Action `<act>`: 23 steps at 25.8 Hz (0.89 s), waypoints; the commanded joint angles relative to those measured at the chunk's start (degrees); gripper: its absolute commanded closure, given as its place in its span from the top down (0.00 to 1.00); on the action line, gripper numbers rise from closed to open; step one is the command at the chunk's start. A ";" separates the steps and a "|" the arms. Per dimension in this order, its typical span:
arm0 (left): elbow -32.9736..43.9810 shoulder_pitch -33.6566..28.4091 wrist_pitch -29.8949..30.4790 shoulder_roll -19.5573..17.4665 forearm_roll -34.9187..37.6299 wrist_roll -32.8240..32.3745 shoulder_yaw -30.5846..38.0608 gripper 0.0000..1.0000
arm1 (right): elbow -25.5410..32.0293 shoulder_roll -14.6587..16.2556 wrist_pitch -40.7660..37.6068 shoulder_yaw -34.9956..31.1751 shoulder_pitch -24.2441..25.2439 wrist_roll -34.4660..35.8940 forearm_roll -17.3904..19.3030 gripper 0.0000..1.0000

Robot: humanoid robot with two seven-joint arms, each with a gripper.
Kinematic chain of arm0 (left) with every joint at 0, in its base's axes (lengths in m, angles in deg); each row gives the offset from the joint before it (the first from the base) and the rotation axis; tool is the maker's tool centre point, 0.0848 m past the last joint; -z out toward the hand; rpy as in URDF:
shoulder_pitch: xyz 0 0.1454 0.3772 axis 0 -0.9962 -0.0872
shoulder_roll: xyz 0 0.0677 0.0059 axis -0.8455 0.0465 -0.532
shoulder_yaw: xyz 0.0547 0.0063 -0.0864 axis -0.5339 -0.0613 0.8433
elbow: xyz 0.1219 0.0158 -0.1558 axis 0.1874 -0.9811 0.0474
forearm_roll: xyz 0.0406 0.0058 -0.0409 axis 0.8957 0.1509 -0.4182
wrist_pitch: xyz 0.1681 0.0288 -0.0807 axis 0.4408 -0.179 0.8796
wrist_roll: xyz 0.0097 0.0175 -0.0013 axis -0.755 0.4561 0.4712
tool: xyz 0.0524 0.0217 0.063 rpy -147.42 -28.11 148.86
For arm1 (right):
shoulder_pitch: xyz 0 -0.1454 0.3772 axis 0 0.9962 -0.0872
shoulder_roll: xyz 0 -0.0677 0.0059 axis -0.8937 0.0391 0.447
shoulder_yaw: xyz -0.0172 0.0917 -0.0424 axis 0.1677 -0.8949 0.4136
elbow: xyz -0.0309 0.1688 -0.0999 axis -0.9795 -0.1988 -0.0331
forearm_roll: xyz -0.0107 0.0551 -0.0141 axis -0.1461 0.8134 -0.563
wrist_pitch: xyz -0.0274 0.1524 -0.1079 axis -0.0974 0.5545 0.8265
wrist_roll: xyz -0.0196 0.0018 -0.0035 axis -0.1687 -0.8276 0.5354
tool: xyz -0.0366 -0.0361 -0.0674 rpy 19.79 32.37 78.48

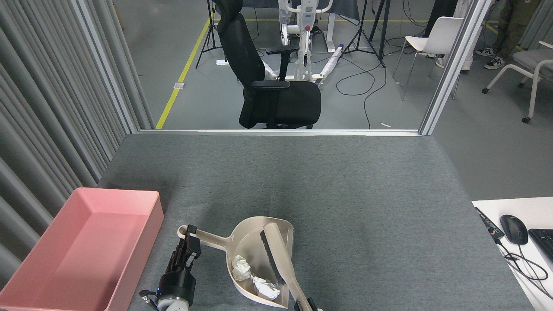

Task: Sweep and dump garbage into bin
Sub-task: 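Sweep the white paper balls into the dustpan with the right gripper's brush, then lift the brush away and set it down on the table with the right gripper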

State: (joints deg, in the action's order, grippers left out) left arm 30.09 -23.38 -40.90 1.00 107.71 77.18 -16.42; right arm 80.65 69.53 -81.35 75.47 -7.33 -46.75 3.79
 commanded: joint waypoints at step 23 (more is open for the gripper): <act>0.18 -0.55 0.09 0.05 -0.09 0.00 0.00 0.19 | -4.27 8.11 -5.82 -25.31 -4.30 -1.90 0.21 0.00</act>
State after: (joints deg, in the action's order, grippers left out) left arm 30.29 -23.86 -40.82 0.97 107.62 77.23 -16.42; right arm 77.45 76.93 -86.79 50.84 -11.92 -48.50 4.00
